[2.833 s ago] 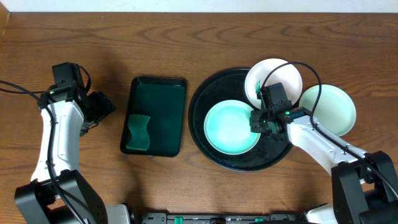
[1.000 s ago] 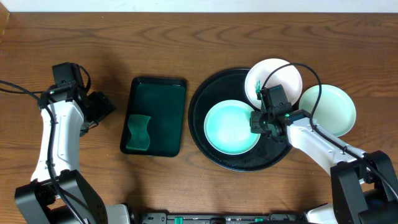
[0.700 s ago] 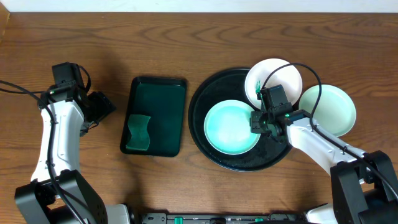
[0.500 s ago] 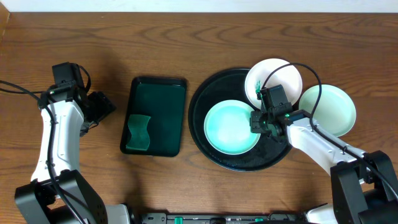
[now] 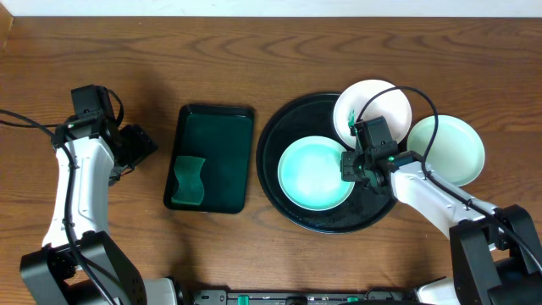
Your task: Clean dirty plates on tray and stack at the side
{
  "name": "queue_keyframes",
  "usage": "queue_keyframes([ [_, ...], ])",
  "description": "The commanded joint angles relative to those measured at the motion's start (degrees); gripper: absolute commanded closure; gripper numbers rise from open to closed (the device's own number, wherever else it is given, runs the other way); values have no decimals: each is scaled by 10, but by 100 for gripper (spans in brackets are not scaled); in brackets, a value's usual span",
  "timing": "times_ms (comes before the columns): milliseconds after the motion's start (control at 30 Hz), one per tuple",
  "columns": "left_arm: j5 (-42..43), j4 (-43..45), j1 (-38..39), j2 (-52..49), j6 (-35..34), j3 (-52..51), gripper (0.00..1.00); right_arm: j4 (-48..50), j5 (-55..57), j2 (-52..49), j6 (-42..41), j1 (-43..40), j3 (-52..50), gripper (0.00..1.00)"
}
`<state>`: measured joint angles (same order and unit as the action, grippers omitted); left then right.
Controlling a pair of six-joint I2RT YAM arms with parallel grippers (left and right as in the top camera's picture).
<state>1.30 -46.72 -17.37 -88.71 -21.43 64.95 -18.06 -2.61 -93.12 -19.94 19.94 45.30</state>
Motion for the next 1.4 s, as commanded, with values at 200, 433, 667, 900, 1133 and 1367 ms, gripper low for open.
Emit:
queue_keyframes([
  [200,-3,-4,-2,6,-3,10,20,11,-2,9,-2,4,-11,99],
  [433,-3,-4,-2,6,-3,10,19,5,-3,10,-2,3,-6,99],
  [667,-3,-4,-2,6,-3,10,19,-93,-8,14,-2,-3,55,99],
  [900,-3,-4,-2,6,-3,10,19,-126,-9,14,-2,-4,72,99],
  [1133,-3,-4,-3,6,-3,10,19,-189,-9,14,-2,-25,113,99],
  [1367,-3,-4,-2,6,-3,10,19,-240,-50,14,-2,-45,165,99],
])
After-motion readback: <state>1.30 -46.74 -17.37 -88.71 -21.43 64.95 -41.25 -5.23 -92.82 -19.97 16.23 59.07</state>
